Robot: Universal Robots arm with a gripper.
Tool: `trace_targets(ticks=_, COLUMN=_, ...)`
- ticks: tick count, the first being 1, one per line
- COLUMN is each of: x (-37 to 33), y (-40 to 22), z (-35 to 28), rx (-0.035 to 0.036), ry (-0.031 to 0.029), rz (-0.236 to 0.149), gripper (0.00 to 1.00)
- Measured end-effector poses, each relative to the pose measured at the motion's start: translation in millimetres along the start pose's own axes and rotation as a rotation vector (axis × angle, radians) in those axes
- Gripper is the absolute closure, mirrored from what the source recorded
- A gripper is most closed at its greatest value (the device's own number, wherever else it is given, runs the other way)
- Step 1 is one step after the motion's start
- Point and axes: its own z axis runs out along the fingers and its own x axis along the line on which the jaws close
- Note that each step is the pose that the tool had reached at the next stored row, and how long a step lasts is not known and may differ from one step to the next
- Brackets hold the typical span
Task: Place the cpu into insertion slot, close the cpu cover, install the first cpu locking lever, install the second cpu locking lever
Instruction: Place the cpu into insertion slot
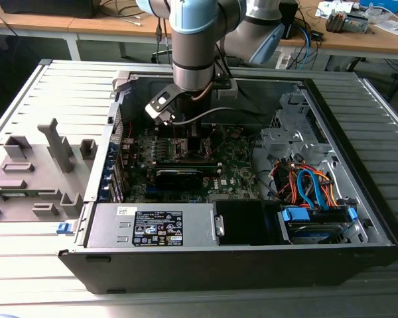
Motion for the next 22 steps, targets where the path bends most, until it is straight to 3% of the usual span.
trace_targets(ticks=13, x=0.3, y=0.0, z=2.9, rx=-0.0004, ry=0.0006, rz=0.001, gripper=0.45)
trace_targets(ticks=15, x=0.3, y=0.0, z=2.9, rx=-0.0003, ry=0.0005, rz=0.001, gripper=0.38)
trace_targets(ticks=22, x=0.8, y=-0.2, z=2.7, rx=0.0001, ry=-0.0001, rz=0.001, gripper=0.38)
